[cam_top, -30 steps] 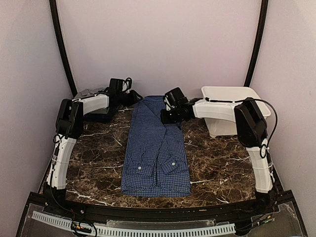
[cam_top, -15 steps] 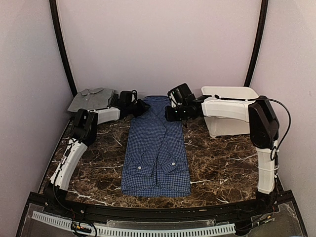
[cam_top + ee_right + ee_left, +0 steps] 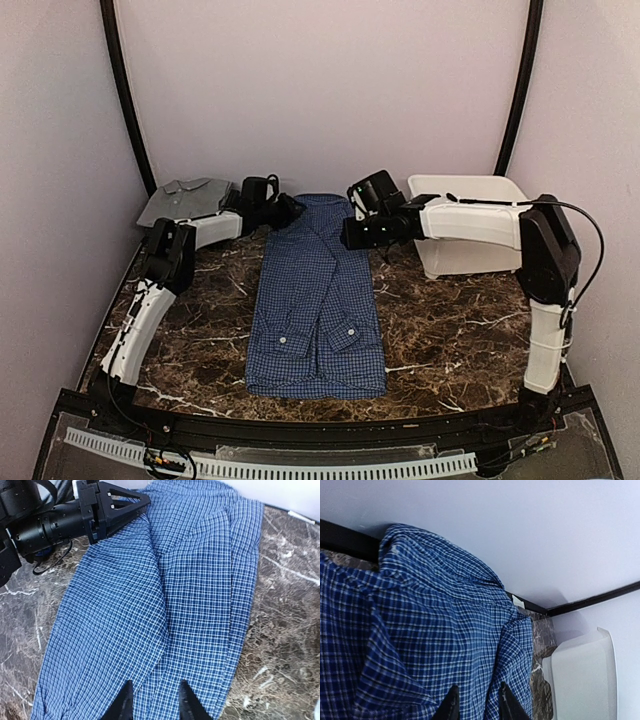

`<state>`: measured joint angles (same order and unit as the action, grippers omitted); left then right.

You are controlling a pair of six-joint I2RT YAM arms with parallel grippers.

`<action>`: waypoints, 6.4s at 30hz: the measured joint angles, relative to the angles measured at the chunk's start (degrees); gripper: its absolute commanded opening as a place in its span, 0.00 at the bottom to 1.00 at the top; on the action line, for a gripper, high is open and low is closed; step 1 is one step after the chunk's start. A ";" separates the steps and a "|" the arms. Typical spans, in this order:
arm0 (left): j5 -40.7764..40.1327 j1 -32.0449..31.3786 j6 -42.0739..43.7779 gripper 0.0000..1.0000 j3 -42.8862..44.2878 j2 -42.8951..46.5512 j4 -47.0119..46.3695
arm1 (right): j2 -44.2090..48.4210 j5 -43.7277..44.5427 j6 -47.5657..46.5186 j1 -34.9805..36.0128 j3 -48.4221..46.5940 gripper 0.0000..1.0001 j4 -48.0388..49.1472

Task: Fold and stack the long sleeve shirts
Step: Smooth out the rectangle-folded shirt at the center of the board, then pick up the rectangle-folded shirt from the center of the board, then fold the rectangle-folded shirt at the center of the board.

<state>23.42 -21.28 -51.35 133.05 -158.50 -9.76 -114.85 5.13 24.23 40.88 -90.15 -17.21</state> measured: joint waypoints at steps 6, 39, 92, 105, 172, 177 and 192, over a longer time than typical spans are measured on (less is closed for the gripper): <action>2.25 -0.96 4.13 0.28 -15.47 14.43 1.46 | 9.51 -3.04 0.92 0.00 8.46 0.38 2.14; 18.25 -13.03 9.75 0.11 -103.19 77.57 11.72 | 31.17 -30.62 17.77 9.16 55.32 0.31 15.04; 14.60 -6.49 21.07 0.43 -88.96 64.52 27.15 | 26.14 -34.16 24.50 -0.98 59.34 0.42 26.86; 17.64 -8.24 20.37 0.31 -88.96 62.82 25.81 | 22.97 -36.59 26.18 -0.98 59.41 0.29 31.74; 13.60 -1.09 -10.27 0.00 -78.66 50.53 -9.75 | 1.05 -28.44 32.61 -6.73 29.59 0.00 36.72; 12.37 -1.01 -10.36 0.00 -79.19 46.88 -10.54 | -0.04 -26.91 31.76 -6.78 29.49 0.00 35.23; 9.29 -1.11 -11.43 0.00 -88.54 55.41 -13.33 | 3.96 -24.55 29.88 -6.78 35.06 0.00 34.34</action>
<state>32.71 -22.39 -62.78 44.51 -103.09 -23.09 -110.89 -19.42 54.11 34.11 -55.09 17.12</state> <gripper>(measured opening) 0.009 0.004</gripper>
